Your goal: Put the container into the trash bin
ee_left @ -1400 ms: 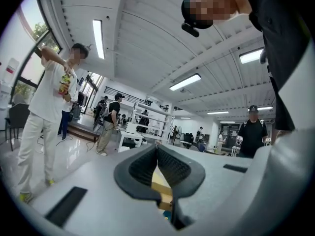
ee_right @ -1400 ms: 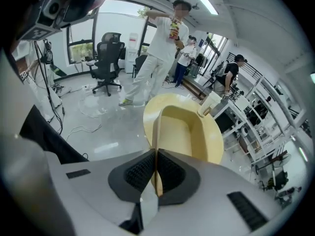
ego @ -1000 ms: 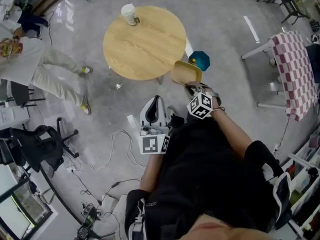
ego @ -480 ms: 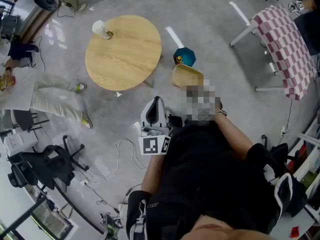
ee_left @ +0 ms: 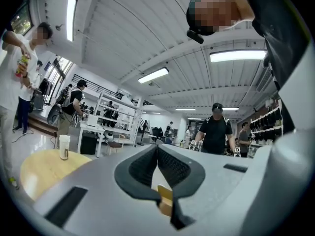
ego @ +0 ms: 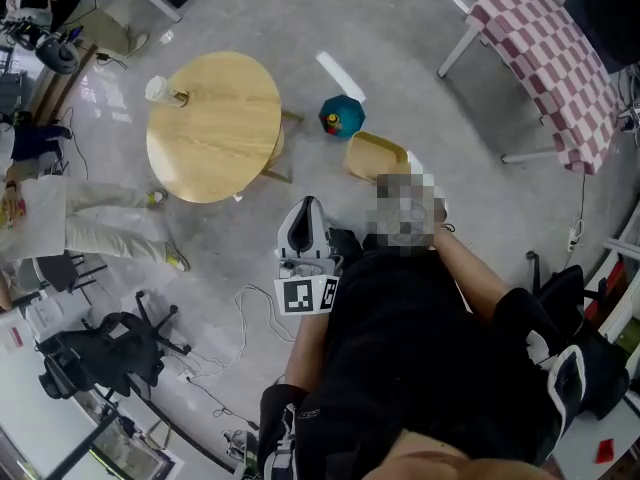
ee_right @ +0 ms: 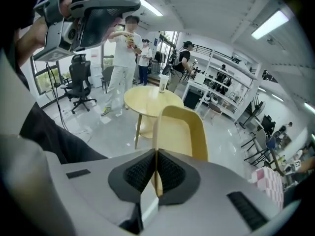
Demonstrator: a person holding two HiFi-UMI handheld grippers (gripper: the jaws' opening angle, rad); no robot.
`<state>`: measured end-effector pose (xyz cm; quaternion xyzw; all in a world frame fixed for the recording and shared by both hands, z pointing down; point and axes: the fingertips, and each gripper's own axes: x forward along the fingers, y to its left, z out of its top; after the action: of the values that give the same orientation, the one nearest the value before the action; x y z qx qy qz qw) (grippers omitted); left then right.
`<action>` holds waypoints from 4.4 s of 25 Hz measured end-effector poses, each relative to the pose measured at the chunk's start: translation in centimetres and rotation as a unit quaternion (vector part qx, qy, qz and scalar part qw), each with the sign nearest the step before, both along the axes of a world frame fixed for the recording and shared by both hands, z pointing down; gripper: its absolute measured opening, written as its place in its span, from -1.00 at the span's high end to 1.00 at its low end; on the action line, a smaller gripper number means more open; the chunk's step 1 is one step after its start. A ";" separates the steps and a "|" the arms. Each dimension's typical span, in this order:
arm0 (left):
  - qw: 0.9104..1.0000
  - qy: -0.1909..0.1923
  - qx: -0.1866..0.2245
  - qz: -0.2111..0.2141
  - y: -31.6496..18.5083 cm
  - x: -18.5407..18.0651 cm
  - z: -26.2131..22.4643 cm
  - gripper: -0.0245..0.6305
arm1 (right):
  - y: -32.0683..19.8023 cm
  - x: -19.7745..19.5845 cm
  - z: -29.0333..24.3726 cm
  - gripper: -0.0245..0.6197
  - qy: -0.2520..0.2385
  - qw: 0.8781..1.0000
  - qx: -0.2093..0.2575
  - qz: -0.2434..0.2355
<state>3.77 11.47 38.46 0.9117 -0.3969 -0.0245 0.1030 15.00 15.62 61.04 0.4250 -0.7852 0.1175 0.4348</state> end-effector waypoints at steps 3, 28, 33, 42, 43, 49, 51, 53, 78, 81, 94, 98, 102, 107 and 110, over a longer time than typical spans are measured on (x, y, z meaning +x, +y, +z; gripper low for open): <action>1.000 0.000 -0.002 0.002 -0.5 1.7 0.1 0.89 | 0.2 2.1 1.6 0.81 0.000 1.000 -0.014 0.011; 0.996 -0.015 -0.069 0.061 -23.9 10.4 8.7 0.89 | -19.2 7.9 16.1 0.81 -0.031 0.986 -0.144 0.081; 0.993 -0.020 -0.093 0.064 -27.5 11.4 12.1 0.89 | -23.0 8.4 21.7 0.81 -0.053 0.975 -0.183 0.114; 0.992 -0.024 -0.112 0.057 -32.0 12.4 17.0 0.89 | -28.4 8.5 32.3 0.81 -0.101 0.949 -0.239 0.178; 0.991 -0.024 -0.116 0.055 -32.3 12.4 17.7 0.89 | -28.9 8.5 33.4 0.81 -0.106 0.946 -0.244 0.185; 0.988 -0.032 -0.138 0.054 -33.5 12.1 21.0 0.89 | -30.8 8.7 38.6 0.81 -0.125 0.933 -0.261 0.216; 0.988 -0.035 -0.144 0.054 -33.7 12.0 21.8 0.89 | -31.1 8.6 39.9 0.81 -0.128 0.930 -0.265 0.221; 0.987 -0.035 -0.149 0.052 -33.9 11.9 22.5 0.89 | -31.4 8.5 41.1 0.81 -0.129 0.928 -0.269 0.224; 0.986 -0.035 -0.156 0.044 -32.7 10.9 22.8 0.89 | -32.2 10.5 40.2 0.80 -0.112 0.922 -0.227 0.294; 0.988 -0.034 -0.142 0.045 -31.4 10.8 21.6 0.89 | -31.6 10.6 37.7 0.81 -0.115 0.930 -0.206 0.282; 0.998 -0.022 -0.058 0.026 -19.7 8.7 11.7 0.89 | -23.7 8.7 17.6 0.84 -0.149 0.962 -0.066 0.219; 0.999 -0.023 -0.036 0.003 -13.5 7.0 8.4 0.89 | -18.7 7.8 10.0 0.84 -0.166 0.965 -0.009 0.202; 1.000 -0.016 -0.009 -0.014 -8.8 5.9 4.9 0.89 | -15.2 7.7 2.4 0.84 -0.200 0.958 0.055 0.199; 1.000 -0.008 0.001 -0.025 -5.0 3.8 2.0 0.89 | -10.6 6.2 -4.1 0.84 -0.231 0.949 0.091 0.197; 1.000 -0.004 0.003 -0.023 -3.6 3.0 0.9 0.89 | -8.9 5.2 -7.6 0.84 -0.240 0.943 0.117 0.197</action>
<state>6.74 7.82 39.36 0.9029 -0.4179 -0.0248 0.0979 20.23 6.77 53.48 0.5782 -0.7753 0.2060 0.1490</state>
